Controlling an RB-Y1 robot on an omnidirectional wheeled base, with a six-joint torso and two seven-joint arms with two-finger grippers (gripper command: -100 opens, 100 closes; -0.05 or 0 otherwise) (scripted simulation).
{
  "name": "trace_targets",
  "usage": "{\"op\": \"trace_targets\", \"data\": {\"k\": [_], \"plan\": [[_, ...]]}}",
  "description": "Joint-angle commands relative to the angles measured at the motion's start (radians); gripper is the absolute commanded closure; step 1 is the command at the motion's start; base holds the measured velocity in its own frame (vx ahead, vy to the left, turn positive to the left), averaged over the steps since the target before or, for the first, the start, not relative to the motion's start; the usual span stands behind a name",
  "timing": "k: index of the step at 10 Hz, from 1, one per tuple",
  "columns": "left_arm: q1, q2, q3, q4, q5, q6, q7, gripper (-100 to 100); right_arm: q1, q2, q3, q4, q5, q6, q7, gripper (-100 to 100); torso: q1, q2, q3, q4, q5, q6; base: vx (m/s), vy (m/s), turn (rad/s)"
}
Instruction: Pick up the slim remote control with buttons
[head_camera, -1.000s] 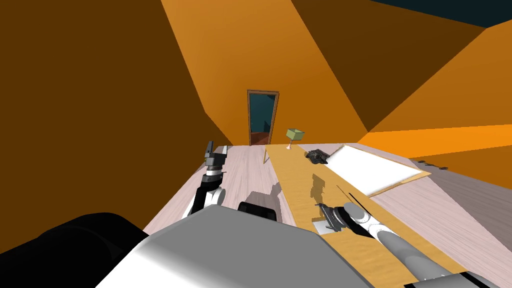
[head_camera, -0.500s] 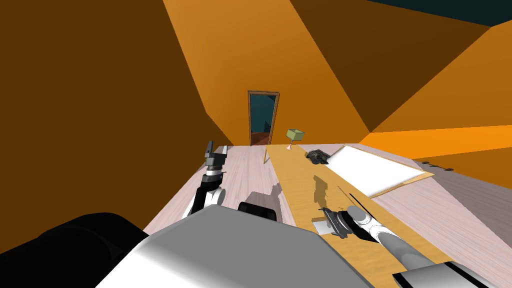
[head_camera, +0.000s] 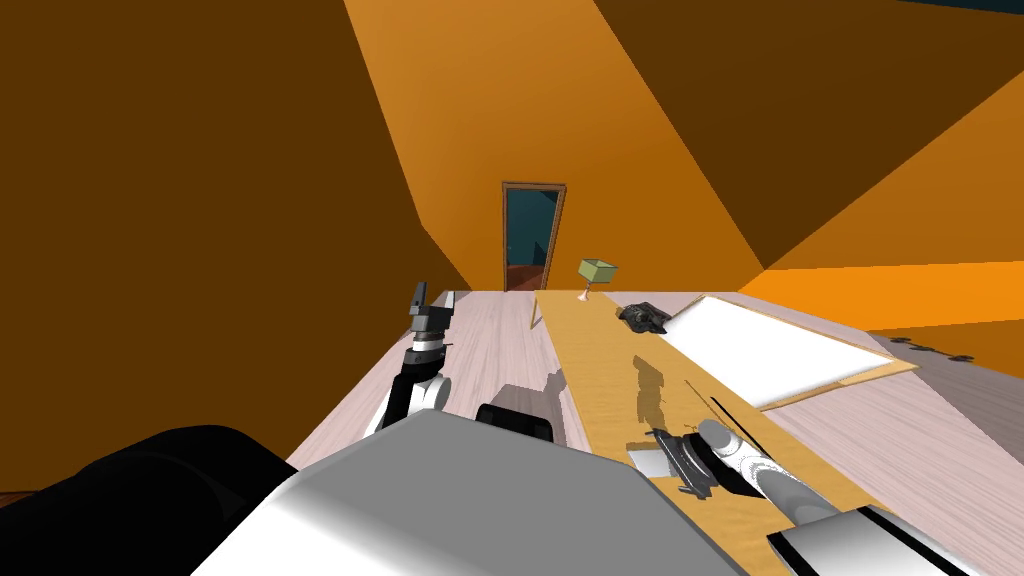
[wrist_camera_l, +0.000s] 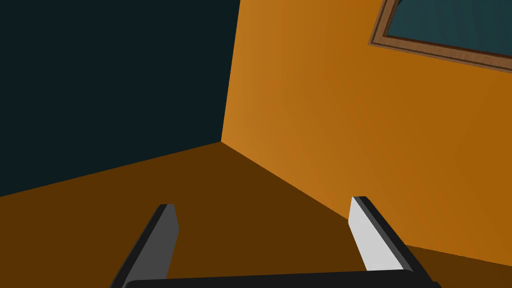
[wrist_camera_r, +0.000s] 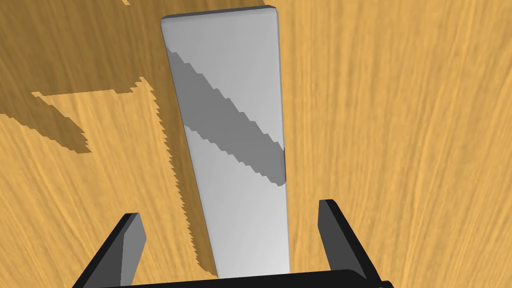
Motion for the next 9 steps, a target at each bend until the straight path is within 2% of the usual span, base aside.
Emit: {"op": "trace_targets", "data": {"k": [1, 3, 4, 5, 8, 9], "plan": [[0.000, 0.000, 0.000, 0.000, 0.000, 0.000, 0.000, 0, 0.027, -0.011, 0.011, -0.041, 0.015, 0.003, -0.022, -100, 0.000, 0.000, 0.000, 0.000, 0.000, 0.000, 0.000, -0.025, 0.082], [0.000, 0.000, 0.000, 0.000, 0.000, 0.000, 0.000, 0, 0.020, -0.006, 0.010, -0.024, 0.014, 0.004, -0.008, -100, 0.000, 0.000, 0.000, 0.000, 0.000, 0.001, 0.001, -0.006, -0.004], [0.000, 0.000, 0.000, 0.000, 0.000, 0.000, 0.000, 0, 0.022, -0.007, 0.011, -0.030, 0.015, 0.004, -0.016, 0, 0.001, 0.000, 0.000, 0.000, 0.000, 0.001, 0.000, 0.000, 0.000], [0.000, 0.000, 0.000, 0.000, 0.000, 0.000, 0.000, 0, 0.036, 0.017, 0.017, -0.024, 0.010, 0.036, -0.018, -100, 0.001, 0.000, 0.000, 0.000, 0.000, 0.001, 0.008, -0.026, 0.040], [0.000, 0.000, 0.000, 0.000, 0.000, 0.000, 0.000, 0, 0.047, 0.036, 0.023, -0.020, 0.006, 0.062, -0.020, -100, -0.001, -0.001, 0.000, 0.000, 0.000, 0.001, 0.010, -0.037, 0.026], [0.000, 0.000, 0.000, 0.000, 0.000, 0.000, 0.000, 0, 0.034, 0.037, 0.019, 0.000, 0.004, 0.055, -0.010, -100, -0.001, -0.001, -0.001, 0.000, 0.000, 0.001, 0.003, -0.011, 0.007]]}}
